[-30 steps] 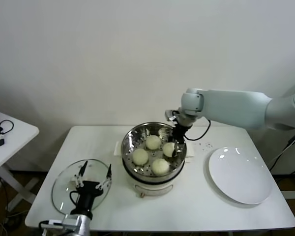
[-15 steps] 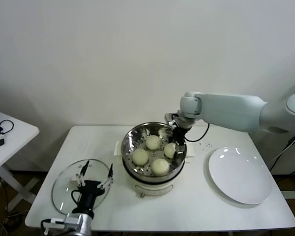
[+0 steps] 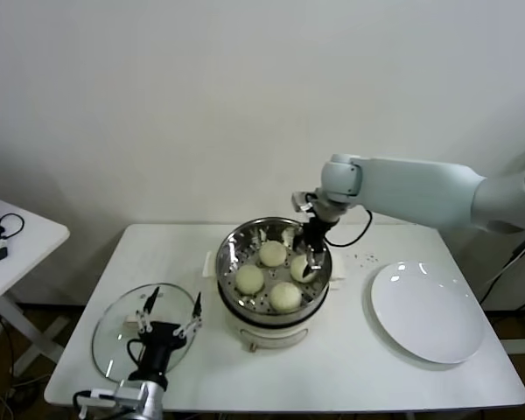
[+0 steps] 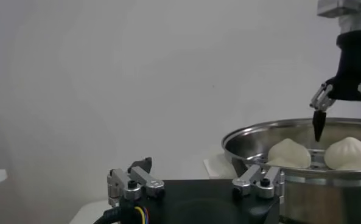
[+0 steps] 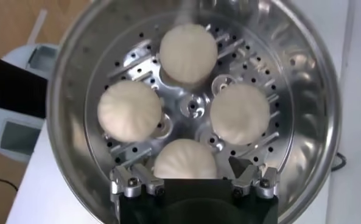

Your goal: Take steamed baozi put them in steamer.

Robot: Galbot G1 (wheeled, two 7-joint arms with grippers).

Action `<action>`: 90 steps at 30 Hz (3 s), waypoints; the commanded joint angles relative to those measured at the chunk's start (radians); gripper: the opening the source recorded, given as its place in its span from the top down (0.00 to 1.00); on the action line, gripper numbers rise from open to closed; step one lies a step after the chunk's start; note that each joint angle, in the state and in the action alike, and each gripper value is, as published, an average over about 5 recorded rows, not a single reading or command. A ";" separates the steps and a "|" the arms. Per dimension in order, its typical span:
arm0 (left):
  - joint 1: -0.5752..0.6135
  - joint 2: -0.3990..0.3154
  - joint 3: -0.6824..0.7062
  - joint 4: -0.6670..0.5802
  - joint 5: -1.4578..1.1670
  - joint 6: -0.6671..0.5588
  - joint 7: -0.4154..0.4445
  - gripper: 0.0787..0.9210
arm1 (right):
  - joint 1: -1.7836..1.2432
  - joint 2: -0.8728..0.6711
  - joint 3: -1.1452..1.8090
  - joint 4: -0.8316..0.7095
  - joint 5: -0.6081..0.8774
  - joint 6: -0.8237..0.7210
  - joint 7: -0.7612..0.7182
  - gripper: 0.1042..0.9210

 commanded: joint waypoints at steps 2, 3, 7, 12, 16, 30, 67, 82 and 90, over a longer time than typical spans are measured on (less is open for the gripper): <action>0.000 0.001 0.008 -0.003 0.003 0.003 -0.002 0.12 | 0.054 -0.084 0.047 0.097 0.037 -0.003 0.004 0.12; -0.001 0.001 0.010 -0.004 0.003 0.004 -0.002 0.12 | 0.057 -0.101 0.060 0.109 0.038 -0.006 0.012 0.12; -0.004 0.002 0.011 -0.007 0.005 0.006 -0.004 0.12 | 0.064 -0.199 0.130 0.165 0.033 -0.019 0.037 0.12; -0.014 0.002 -0.007 -0.001 0.000 0.006 -0.007 0.12 | 0.004 -0.348 0.255 0.229 -0.031 -0.017 0.079 0.12; -0.036 -0.009 -0.047 0.001 -0.014 0.011 -0.008 0.12 | -0.087 -0.459 0.373 0.283 -0.046 0.017 0.206 0.12; -0.052 -0.018 -0.059 0.007 0.024 -0.002 -0.018 0.12 | -0.882 -0.721 1.185 0.416 -0.162 0.155 0.475 0.12; -0.066 -0.050 -0.142 0.049 -0.065 -0.003 0.010 0.12 | -2.253 0.285 2.249 0.679 -0.433 0.524 0.751 0.12; -0.051 -0.068 -0.194 0.050 -0.101 -0.030 0.073 0.12 | -2.285 0.291 2.243 0.684 -0.439 0.549 0.744 0.12; -0.041 -0.078 -0.203 0.040 -0.105 -0.032 0.072 0.12 | -2.285 0.286 2.236 0.684 -0.433 0.552 0.742 0.12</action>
